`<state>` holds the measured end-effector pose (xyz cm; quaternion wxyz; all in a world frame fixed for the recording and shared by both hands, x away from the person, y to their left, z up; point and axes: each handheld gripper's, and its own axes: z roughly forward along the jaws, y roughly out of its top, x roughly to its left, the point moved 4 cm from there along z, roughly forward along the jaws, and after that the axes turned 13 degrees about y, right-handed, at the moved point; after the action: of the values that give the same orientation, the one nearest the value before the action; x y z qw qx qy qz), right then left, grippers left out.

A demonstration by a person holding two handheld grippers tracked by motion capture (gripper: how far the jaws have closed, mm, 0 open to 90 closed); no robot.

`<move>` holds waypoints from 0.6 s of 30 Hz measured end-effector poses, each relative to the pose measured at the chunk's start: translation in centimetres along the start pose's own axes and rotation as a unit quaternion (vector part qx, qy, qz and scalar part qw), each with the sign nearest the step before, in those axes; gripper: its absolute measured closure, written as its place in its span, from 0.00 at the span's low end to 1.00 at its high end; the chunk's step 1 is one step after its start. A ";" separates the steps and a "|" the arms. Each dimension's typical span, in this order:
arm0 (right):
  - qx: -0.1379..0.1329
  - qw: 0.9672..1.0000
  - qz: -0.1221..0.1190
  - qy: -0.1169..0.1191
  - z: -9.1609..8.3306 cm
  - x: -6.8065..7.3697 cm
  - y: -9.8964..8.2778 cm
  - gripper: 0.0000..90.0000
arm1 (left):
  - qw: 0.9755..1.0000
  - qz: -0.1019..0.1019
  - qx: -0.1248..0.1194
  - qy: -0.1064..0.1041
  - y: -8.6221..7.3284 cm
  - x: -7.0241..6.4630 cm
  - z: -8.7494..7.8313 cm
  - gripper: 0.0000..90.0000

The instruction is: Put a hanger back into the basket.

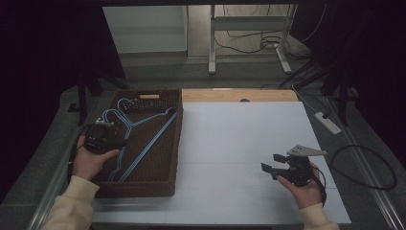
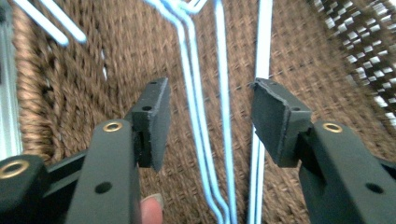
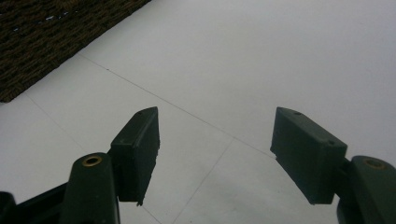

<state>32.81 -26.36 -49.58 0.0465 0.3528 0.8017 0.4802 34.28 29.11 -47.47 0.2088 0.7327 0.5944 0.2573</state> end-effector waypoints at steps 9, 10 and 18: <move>0.001 1.000 0.000 -0.001 0.0 0.0 0.0 0.37 | 0.997 0.012 -0.046 -0.056 -0.3 -1.7 -2.4 0.45; 0.001 1.000 0.000 -0.001 0.0 0.0 0.0 0.37 | 0.997 0.013 -0.050 -0.059 -0.4 -1.8 -2.5 0.45; -0.002 1.000 -0.004 0.003 -0.1 0.1 0.0 0.37 | 0.988 0.013 -0.121 -0.099 -0.7 -3.3 -4.6 0.44</move>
<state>32.72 -26.42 -49.51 0.0469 0.3478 0.8023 0.4828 30.39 26.05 -44.74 0.3499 0.7316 0.5260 0.2564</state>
